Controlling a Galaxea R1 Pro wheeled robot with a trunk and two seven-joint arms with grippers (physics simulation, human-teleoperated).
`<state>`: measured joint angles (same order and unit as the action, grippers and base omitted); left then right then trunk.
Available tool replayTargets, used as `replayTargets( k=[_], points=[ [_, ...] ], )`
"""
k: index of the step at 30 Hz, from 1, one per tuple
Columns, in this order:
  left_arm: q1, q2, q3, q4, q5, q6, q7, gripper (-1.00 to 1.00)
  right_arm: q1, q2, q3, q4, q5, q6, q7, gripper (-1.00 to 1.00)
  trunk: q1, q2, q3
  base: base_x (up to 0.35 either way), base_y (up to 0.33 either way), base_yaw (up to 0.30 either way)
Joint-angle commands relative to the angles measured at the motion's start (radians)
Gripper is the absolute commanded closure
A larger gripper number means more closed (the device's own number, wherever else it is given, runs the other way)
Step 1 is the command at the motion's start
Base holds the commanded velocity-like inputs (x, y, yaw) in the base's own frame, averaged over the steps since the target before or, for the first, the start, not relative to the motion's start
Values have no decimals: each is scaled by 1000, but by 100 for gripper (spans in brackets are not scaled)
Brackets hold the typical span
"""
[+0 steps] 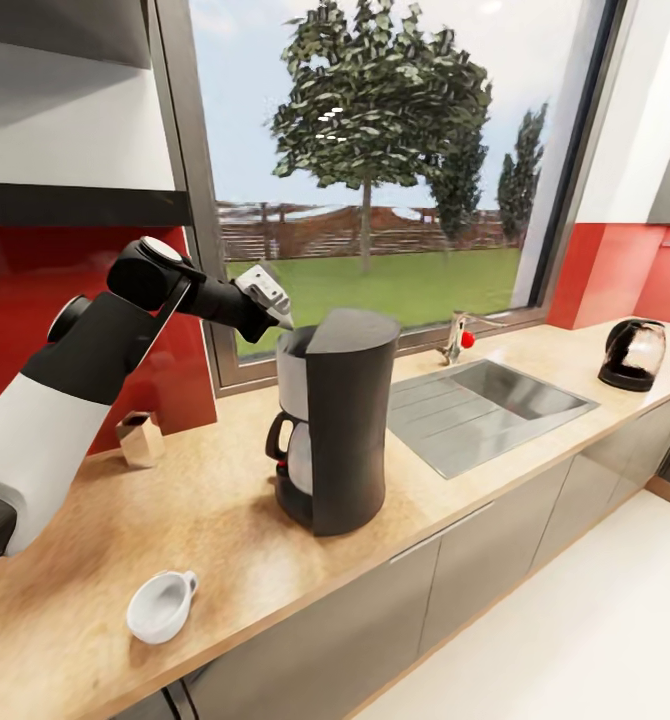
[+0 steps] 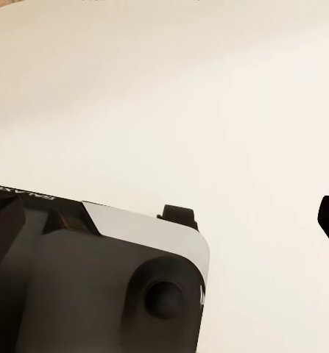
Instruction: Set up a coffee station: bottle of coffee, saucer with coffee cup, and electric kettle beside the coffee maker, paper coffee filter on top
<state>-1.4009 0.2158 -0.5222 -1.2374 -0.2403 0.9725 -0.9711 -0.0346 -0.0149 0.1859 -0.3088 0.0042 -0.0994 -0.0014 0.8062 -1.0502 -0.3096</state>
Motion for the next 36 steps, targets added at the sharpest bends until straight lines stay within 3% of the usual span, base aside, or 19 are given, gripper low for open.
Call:
replayTargets(
  k=[1, 6, 14, 36],
  points=[
    [-1, 0, -1, -1, -11, 2, -11, 100, -1, 0, 3, 0, 0, -3, 0, -100, 0, -1, -1, 73, 0, 0],
    [-1, 0, -2, -1, -12, 2, -12, 100, -1, 0, 3, 0, 0, -2, 0, -100, 0, -1, -1, 22, 0, 0],
    [-1, 0, -35, -6, -11, 2, -12, 100, -1, 0, 3, 0, 0, -2, 0, -100, 0, -1, -1, 1, -24, 0],
    [-1, -1, -38, -10, -11, 2, -16, 100, -1, 0, 3, 0, 0, -2, 0, -100, 0, -1, -1, 0, -1, 0]
  ],
)
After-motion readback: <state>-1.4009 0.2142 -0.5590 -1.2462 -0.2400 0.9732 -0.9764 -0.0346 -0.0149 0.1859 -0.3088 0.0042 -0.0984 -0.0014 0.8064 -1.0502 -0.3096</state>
